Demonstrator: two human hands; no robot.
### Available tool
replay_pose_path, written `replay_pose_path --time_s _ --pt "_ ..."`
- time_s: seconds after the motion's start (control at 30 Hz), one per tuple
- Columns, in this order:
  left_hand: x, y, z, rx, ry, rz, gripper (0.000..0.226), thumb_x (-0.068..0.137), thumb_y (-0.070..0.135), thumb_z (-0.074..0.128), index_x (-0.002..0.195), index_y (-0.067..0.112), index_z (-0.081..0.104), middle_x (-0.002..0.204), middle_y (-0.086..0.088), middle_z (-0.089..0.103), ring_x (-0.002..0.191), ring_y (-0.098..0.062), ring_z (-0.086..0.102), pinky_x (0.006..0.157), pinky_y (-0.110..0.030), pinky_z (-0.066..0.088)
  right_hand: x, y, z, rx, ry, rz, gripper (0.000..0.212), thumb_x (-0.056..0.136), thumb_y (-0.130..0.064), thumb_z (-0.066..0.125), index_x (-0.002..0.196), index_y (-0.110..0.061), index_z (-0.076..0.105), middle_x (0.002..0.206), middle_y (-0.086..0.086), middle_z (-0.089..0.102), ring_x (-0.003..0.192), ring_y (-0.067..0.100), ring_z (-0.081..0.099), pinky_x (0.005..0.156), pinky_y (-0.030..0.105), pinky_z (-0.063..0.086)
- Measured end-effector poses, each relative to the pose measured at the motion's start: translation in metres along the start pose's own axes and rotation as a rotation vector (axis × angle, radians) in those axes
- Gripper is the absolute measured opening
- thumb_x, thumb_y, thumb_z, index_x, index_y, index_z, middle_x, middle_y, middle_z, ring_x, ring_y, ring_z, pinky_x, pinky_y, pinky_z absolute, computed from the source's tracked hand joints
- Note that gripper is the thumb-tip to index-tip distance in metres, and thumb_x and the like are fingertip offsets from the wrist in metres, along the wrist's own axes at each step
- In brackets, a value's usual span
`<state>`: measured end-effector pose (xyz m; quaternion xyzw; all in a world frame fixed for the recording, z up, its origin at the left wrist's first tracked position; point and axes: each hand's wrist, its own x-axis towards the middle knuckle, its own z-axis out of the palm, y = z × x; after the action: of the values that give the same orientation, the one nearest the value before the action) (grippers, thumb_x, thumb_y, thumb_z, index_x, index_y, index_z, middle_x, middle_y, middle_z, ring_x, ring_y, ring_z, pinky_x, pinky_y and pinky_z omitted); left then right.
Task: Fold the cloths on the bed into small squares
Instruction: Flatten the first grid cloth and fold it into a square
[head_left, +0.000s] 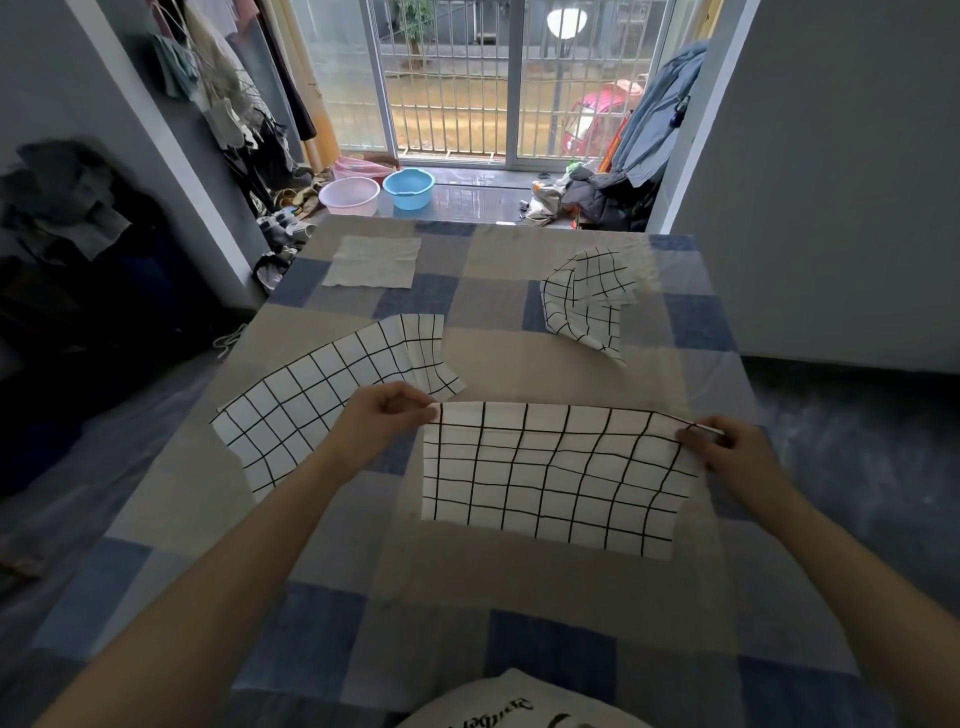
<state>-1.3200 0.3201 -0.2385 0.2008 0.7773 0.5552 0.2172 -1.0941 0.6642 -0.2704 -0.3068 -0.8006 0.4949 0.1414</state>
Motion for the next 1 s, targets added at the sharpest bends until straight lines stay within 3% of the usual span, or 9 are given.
replay_pose_path --time_s 0.17,0.27,0.37,0.53,0.7,0.8,0.87,1.0 --pt "0.002 -0.002 0.002 -0.021 0.039 0.014 0.012 0.087 0.014 0.07 0.096 0.006 0.071 0.083 -0.002 0.075 0.083 -0.015 0.071 0.082 -0.026 0.054 -0.004 -0.009 -0.002 0.115 -0.001 0.036 0.006 0.09 -0.013 0.064 0.087 -0.009 0.066 0.073 0.01 0.065 0.065 0.019 0.061 0.059 0.029 0.049" --pt "0.003 0.0 0.004 -0.036 0.037 0.028 0.012 0.087 0.014 0.07 0.099 0.009 0.072 0.088 -0.004 0.076 0.088 -0.016 0.072 0.084 -0.026 0.054 -0.007 -0.02 -0.001 0.208 -0.007 0.064 0.004 0.091 -0.011 0.062 0.09 -0.009 0.065 0.07 0.001 0.07 0.063 0.013 0.067 0.051 0.018 0.051" --pt "0.004 0.004 0.005 0.009 -0.012 0.051 0.012 0.088 0.012 0.069 0.1 0.01 0.072 0.088 -0.001 0.076 0.087 -0.01 0.071 0.081 -0.019 0.053 -0.007 -0.03 -0.001 0.203 -0.015 0.044 0.004 0.091 -0.011 0.062 0.091 -0.01 0.065 0.076 0.002 0.07 0.061 0.004 0.067 0.05 0.013 0.049" --pt "0.009 0.002 0.0 -0.028 0.11 0.034 0.007 0.09 0.012 0.066 0.092 0.013 0.073 0.076 0.009 0.072 0.072 0.001 0.064 0.073 -0.017 0.05 -0.001 -0.039 -0.003 0.079 0.045 -0.01 0.012 0.09 -0.014 0.064 0.079 -0.015 0.063 0.072 0.006 0.064 0.062 0.014 0.058 0.048 0.009 0.045" --pt "0.012 -0.002 0.002 -0.266 0.188 -0.047 0.013 0.093 0.013 0.061 0.099 0.01 0.072 0.091 -0.003 0.073 0.085 -0.015 0.066 0.077 -0.025 0.053 0.0 -0.042 0.002 0.103 0.025 0.017 0.015 0.091 -0.018 0.063 0.088 -0.003 0.064 0.077 0.016 0.065 0.062 0.014 0.061 0.049 0.015 0.049" --pt "0.015 0.002 0.003 -0.454 0.267 -0.089 0.012 0.094 0.014 0.059 0.097 0.013 0.07 0.09 -0.004 0.07 0.082 -0.015 0.065 0.073 -0.026 0.053 -0.001 -0.046 0.005 0.127 -0.015 0.019 0.011 0.092 -0.015 0.062 0.087 -0.006 0.064 0.073 0.009 0.066 0.057 0.004 0.063 0.051 0.014 0.05" --pt "0.02 0.005 0.006 -0.534 0.324 -0.128 0.011 0.096 0.018 0.056 0.092 0.018 0.067 0.087 -0.002 0.067 0.078 -0.016 0.062 0.066 -0.027 0.052 0.0 -0.045 0.007 0.135 -0.038 0.025 0.016 0.092 -0.017 0.062 0.088 -0.002 0.063 0.078 0.015 0.067 0.062 0.009 0.065 0.057 0.018 0.053" --pt "0.019 0.009 0.015 -0.147 0.399 -0.113 0.012 0.101 0.029 0.044 0.099 0.022 0.053 0.089 0.001 0.058 0.076 -0.014 0.055 0.051 -0.022 0.046 0.0 -0.047 0.012 0.145 -0.035 0.029 0.019 0.094 -0.024 0.06 0.083 -0.008 0.06 0.077 0.02 0.065 0.07 0.021 0.062 0.067 0.037 0.054"
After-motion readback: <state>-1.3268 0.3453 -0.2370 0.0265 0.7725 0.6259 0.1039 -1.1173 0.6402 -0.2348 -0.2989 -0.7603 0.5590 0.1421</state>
